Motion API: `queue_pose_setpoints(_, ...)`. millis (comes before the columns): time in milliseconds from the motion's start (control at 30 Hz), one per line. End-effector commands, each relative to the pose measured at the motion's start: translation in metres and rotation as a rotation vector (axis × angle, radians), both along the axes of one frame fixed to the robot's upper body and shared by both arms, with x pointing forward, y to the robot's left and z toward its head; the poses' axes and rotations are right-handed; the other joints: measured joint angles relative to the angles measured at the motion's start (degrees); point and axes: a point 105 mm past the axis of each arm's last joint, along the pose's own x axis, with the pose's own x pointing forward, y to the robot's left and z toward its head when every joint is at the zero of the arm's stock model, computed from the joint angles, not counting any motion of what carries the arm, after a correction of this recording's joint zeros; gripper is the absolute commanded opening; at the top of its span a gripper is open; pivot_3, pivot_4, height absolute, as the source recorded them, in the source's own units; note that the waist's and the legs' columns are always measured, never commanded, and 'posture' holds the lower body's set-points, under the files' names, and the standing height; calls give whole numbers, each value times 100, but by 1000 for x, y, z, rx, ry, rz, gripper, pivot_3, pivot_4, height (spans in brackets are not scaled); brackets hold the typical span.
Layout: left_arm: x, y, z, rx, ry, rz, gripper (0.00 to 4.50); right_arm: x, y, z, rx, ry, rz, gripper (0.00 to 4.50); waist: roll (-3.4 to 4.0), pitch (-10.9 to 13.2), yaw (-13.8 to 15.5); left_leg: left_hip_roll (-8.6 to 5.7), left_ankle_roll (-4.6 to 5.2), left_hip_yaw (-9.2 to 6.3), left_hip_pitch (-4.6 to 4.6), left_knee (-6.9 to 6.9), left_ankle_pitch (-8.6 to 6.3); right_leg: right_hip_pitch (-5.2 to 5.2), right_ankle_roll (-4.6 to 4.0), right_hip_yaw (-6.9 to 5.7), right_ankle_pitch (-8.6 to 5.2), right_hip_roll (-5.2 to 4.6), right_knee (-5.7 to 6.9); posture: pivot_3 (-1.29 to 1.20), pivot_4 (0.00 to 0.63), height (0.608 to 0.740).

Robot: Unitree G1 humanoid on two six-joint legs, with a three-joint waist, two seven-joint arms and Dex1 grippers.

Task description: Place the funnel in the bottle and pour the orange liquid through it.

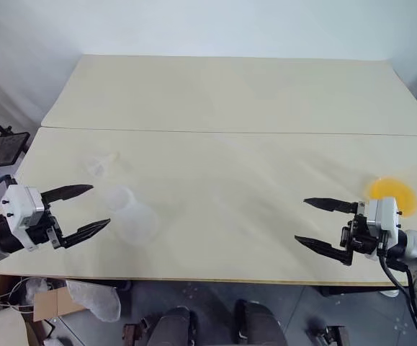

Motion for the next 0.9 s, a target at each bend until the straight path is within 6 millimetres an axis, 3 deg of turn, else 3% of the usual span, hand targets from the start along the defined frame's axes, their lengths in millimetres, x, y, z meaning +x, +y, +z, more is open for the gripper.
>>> queue_pose_setpoints(33, -3, -1, 7, -5, -20, -3, 4500, 2, 2, 5, 7, -34, -1, 4487, 0, 0, -2, 0, 0, 0, 0, 0, 0, 0, 0, 0, 0, 0, 1, 0, 150, 740)
queue_pose_setpoints(233, -6, 4, 10, -80, -28, 47, 4500, 7, 9, 9, 36, -45, 9, 4487, 0, 0, -2, 0, 0, -1, 0, 2, 0, 1, 0, 0, 0, 0, 3, 0, 150, 740)
queue_pose_setpoints(333, -14, 12, 0, -105, -6, 112, 4500, 10, 20, 15, 66, -53, 37, 4487, 0, 0, -22, 1, 0, -1, 0, 1, 0, -1, 0, 1, 0, 0, 4, 0, 150, 740)
queue_pose_setpoints(700, -70, 52, -42, -232, 78, 433, 4500, 13, 68, 42, 172, -78, 197, 4487, -8, 2, 18, 10, -4, -5, -1, 4, -6, 3, -5, 0, -1, -1, -11, 0, 150, 740)
queue_pose_setpoints(800, -79, 51, -46, -257, 85, 451, 4500, 12, 76, 44, 153, -80, 250, 4487, -9, 2, 18, 10, -2, -5, -1, 4, -10, 2, -6, 1, -1, -4, -28, 0, 150, 740)
queue_pose_setpoints(900, -77, 31, -39, -296, 76, 380, 4500, 10, 78, 44, 137, -66, 275, 4487, -11, 2, 16, 10, -3, -4, -1, 4, -12, 0, -7, 1, -2, -4, -28, 0, 150, 740)
